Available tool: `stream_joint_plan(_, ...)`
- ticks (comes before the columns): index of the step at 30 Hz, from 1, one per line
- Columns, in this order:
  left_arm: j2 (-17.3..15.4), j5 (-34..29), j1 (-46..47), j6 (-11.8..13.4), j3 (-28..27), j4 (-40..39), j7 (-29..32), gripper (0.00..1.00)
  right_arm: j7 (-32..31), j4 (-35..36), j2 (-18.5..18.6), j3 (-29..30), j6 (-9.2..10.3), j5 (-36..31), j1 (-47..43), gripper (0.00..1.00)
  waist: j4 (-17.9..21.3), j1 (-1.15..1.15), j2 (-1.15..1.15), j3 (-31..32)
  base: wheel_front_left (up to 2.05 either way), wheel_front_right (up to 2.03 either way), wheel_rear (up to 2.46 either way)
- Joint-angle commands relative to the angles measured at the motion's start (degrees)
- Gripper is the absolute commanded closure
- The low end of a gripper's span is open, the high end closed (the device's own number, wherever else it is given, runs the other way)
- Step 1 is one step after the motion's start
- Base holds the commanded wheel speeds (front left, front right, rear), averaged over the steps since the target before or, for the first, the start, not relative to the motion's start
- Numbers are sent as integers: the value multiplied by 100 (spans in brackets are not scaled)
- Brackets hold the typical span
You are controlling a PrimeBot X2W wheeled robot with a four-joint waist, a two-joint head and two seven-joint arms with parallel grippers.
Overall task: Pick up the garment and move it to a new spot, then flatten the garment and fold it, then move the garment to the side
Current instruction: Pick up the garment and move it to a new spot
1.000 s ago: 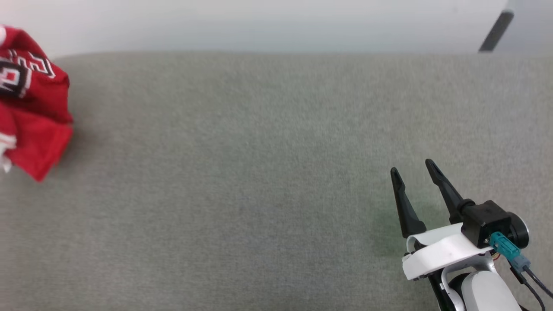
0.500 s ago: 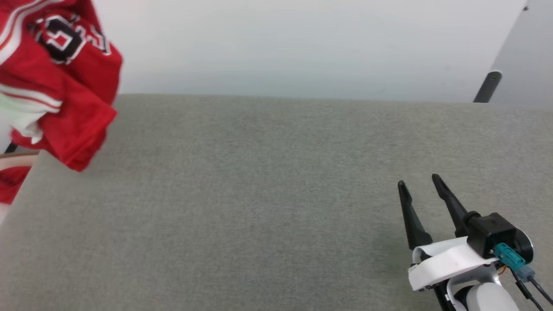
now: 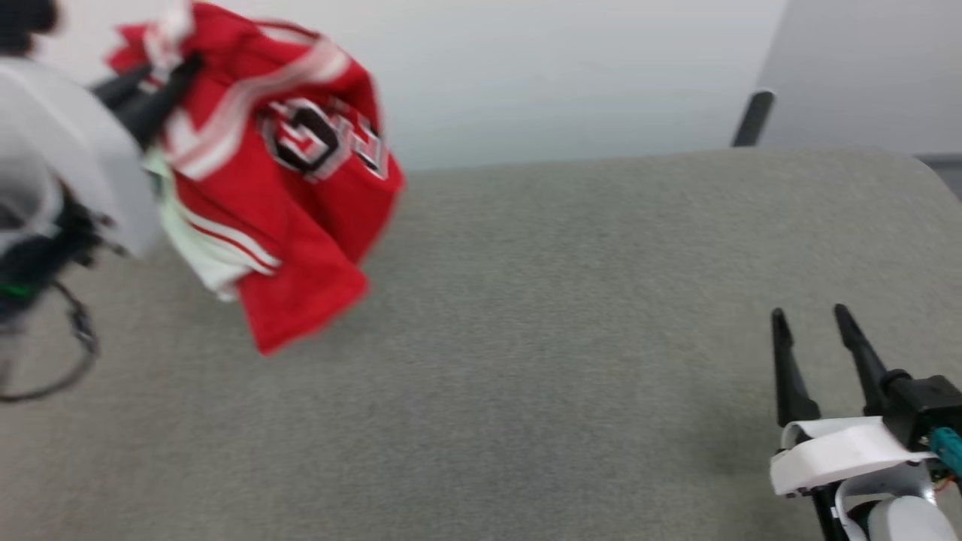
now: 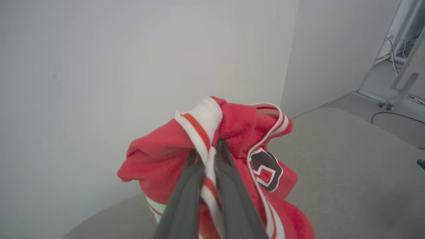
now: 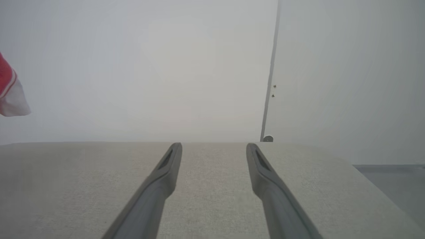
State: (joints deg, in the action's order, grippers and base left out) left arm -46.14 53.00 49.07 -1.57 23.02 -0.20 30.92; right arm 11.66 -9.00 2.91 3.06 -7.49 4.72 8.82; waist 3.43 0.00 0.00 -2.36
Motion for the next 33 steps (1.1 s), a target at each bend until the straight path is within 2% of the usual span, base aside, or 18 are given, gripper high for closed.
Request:
stream_joint_plan(1,84,-8,-95,108,54,-201,42,100,48,-15,-4,82,0,-43,17,0,320,0,0,-200,0,0,0)
stream_joint_plan(8,445,-61,-400,401,494,-870,278,100,144,-110,-6,345,0,28,133,0,702,0,0,-540,0,0,0)
stream_joint_plan(13,665,-160,-667,486,870,-852,368,100,220,-242,-6,271,0,138,233,0,925,0,0,-786,0,0,0)
stream_joint_plan(19,891,-44,-1031,398,1228,-517,426,100,308,-421,-4,158,0,268,340,0,1092,0,0,-992,0,0,0)
stream_joint_plan(27,1052,68,-1242,83,1517,160,419,100,347,-601,-5,83,0,309,427,0,1102,0,0,-985,0,0,0)
stream_joint_plan(28,1072,74,-1237,45,1541,232,410,75,350,-618,-5,65,0,300,428,0,1085,0,0,-956,0,0,0)
stream_joint_plan(29,1090,74,-1225,4,1563,290,397,56,352,-631,-3,56,0,284,424,0,1062,0,0,-921,0,0,0)
stream_joint_plan(30,1104,65,-1207,-48,1584,332,383,43,355,-644,-2,47,0,266,414,0,1033,0,0,-879,0,0,0)
stream_joint_plan(31,1122,76,-1189,-79,1587,366,368,2,356,-653,-3,43,0,248,401,0,998,0,0,-833,0,0,0)
stream_joint_plan(33,1144,127,-1183,-119,1563,408,328,0,355,-675,-4,24,0,219,379,0,924,0,0,-736,0,0,0)
